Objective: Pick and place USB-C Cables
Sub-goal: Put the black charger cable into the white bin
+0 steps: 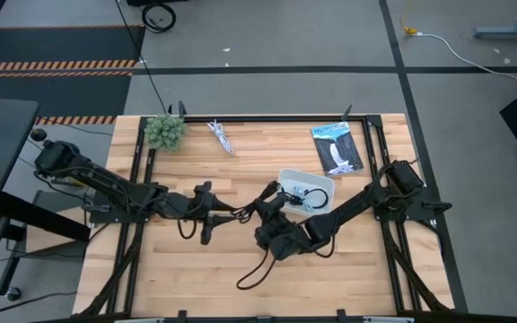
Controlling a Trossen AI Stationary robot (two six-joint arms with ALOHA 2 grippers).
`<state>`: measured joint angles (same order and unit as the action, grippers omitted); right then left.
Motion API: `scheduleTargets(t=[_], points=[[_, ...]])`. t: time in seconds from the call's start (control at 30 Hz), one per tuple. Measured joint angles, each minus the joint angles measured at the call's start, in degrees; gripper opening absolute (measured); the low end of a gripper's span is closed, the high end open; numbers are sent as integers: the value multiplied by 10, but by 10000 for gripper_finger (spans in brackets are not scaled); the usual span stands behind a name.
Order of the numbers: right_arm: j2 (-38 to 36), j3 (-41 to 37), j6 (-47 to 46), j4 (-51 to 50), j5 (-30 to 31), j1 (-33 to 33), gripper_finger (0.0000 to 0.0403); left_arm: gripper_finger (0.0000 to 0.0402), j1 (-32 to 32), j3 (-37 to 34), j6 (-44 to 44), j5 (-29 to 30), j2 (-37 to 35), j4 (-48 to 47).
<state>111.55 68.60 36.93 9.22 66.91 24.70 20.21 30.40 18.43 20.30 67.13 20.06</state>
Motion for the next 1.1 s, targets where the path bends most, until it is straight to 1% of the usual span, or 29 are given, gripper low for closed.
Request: scheduleTargets(t=[0.13,0.23,0.33,0.47,0.5,0.53,0.63,0.67,0.8,0.83,0.9,0.97,1.03,1.1], points=[[-5,0,-30,-28,74,15,67,192,0,0,-11,9,-16,-14],[-23,0,-34,-33,93,26,64,215,0,0,-12,35,-38,-39],[-38,0,-60,-39,96,30,63,223,0,-1,-12,55,-63,-68],[-57,0,-125,-105,95,30,63,215,3,-1,-7,52,-93,-95],[-62,0,-155,-132,88,30,62,212,5,-1,-5,52,-98,-99],[-67,0,-194,-165,68,29,62,209,8,-1,-3,51,-103,-103],[-88,0,-324,-276,-25,21,62,199,16,-1,-2,51,-110,-108],[-94,0,-360,-305,-45,18,62,196,18,-1,-2,51,-111,-108],[-131,0,-461,-371,-58,16,62,189,19,-1,-2,51,-110,-111],[-144,0,-487,-390,-72,16,62,188,19,-1,-3,51,-110,-110],[-172,0,-560,-442,-123,17,62,188,18,-1,-9,51,-110,-110],[-194,0,-658,-518,-168,8,62,188,18,-1,-10,51,-110,-111],[-208,0,-751,-593,-179,-4,62,188,18,-1,-10,51,-109,-110],[-210,0,-812,-638,-175,-13,63,188,18,-1,-10,52,-109,-110]])
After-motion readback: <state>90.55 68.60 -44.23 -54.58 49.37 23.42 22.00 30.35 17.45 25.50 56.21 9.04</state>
